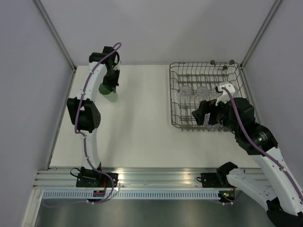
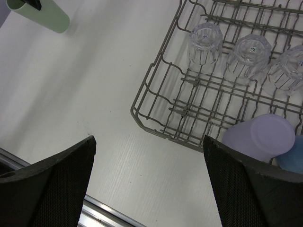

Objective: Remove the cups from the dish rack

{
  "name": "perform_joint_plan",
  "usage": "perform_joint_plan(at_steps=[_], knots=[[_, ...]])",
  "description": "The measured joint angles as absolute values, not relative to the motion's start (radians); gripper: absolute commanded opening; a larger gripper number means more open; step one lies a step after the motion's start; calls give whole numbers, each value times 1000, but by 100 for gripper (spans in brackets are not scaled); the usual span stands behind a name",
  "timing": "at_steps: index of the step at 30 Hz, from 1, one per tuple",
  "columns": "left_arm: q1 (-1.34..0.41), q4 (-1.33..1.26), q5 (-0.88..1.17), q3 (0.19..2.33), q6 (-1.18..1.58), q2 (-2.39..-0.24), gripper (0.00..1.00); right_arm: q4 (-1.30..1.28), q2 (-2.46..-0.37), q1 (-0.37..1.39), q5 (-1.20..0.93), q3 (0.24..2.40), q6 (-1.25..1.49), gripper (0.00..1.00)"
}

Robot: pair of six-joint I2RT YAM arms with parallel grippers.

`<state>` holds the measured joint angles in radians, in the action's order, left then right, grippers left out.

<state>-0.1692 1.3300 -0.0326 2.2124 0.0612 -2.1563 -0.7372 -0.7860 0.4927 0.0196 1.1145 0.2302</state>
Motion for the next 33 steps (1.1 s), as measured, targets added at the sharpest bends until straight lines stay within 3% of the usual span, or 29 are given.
perform_joint_plan(at_steps=[16, 22, 29, 30, 31, 33], knots=[[-159, 1338, 3, 2186, 52, -2225, 11, -742, -767, 493, 15, 1115, 213, 98], [-168, 1338, 3, 2186, 51, -2232, 32, -742, -765, 493, 15, 1115, 213, 98], [-173, 1338, 3, 2207, 50, -2232, 39, -742, -765, 493, 16, 1115, 212, 98], [-173, 1337, 5, 2210, 50, -2230, 45, -742, -765, 493, 19, 1115, 213, 98], [-173, 1338, 7, 2210, 50, -2227, 99, -742, -767, 493, 25, 1115, 213, 98], [-172, 1337, 13, 2210, 46, -2216, 100, -742, -773, 493, 53, 1114, 216, 98]])
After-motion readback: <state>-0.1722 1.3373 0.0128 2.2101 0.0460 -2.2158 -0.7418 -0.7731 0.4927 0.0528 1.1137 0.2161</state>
